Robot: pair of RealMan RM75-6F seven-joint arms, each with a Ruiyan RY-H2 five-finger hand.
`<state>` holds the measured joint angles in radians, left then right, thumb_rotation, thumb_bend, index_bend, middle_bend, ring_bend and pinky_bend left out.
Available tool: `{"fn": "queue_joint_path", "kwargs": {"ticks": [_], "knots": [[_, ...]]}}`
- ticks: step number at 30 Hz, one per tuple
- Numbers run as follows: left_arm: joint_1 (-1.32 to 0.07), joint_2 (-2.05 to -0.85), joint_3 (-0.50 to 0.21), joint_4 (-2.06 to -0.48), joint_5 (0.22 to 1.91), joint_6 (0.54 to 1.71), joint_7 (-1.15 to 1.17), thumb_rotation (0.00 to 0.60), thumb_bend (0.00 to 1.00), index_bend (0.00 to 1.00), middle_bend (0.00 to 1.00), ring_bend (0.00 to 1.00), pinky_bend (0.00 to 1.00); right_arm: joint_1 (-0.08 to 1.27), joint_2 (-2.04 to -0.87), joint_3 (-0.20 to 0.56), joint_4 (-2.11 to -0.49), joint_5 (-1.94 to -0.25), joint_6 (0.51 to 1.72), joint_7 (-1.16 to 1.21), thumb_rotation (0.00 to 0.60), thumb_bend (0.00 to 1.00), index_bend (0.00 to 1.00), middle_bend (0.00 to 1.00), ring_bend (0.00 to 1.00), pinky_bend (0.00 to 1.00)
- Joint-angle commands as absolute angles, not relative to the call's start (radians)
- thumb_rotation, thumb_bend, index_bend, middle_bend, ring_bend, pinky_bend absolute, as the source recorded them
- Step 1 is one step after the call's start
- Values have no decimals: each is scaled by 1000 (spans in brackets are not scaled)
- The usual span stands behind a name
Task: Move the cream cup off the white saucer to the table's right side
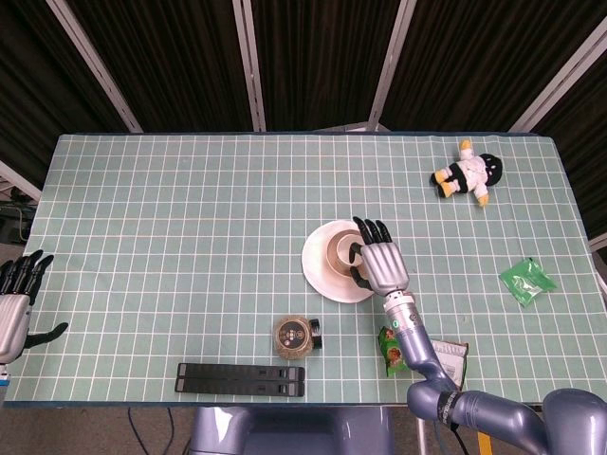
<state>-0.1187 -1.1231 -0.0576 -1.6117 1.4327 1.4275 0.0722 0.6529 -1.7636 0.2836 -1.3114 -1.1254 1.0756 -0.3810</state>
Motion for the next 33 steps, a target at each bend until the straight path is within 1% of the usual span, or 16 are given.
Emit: {"fn": "queue_joint_path", "kwargs": {"ticks": [1, 7, 13, 16, 19, 25, 28, 33], "knots": [[-119, -1123, -57, -1611, 1433, 1427, 71, 600, 0, 0, 0, 0, 0, 655, -1767, 282, -1310, -1130, 1081, -377, 600, 450, 563, 0, 0, 0], [-120, -1124, -57, -1611, 1434, 1427, 71, 600, 0, 0, 0, 0, 0, 653, -1765, 277, -1320, -1140, 1100, -376, 600, 466, 571, 0, 0, 0], [-120, -1124, -56, -1611, 1435, 1427, 73, 600, 0, 0, 0, 0, 0, 638, -1731, 276, -1364, -1156, 1135, -380, 600, 466, 575, 0, 0, 0], [-120, -1125, -55, -1611, 1435, 1427, 77, 600, 0, 0, 0, 0, 0, 620, -1688, 284, -1417, -1174, 1176, -375, 600, 467, 576, 0, 0, 0], [-120, -1127, -55, -1613, 1437, 1429, 82, 600, 0, 0, 0, 0, 0, 589, -1619, 303, -1491, -1188, 1225, -356, 600, 466, 577, 0, 0, 0], [-119, -1129, -53, -1617, 1439, 1434, 96, 600, 0, 0, 0, 0, 0, 522, -1484, 333, -1586, -1191, 1292, -299, 600, 467, 579, 0, 0, 0], [-119, -1131, -53, -1618, 1439, 1436, 104, 600, 0, 0, 0, 0, 0, 489, -1441, 334, -1586, -1170, 1299, -261, 600, 467, 581, 0, 0, 0], [-118, -1131, -52, -1622, 1442, 1440, 119, 600, 0, 0, 0, 0, 0, 445, -1418, 293, -1513, -1140, 1269, -200, 600, 468, 582, 0, 0, 0]]}}
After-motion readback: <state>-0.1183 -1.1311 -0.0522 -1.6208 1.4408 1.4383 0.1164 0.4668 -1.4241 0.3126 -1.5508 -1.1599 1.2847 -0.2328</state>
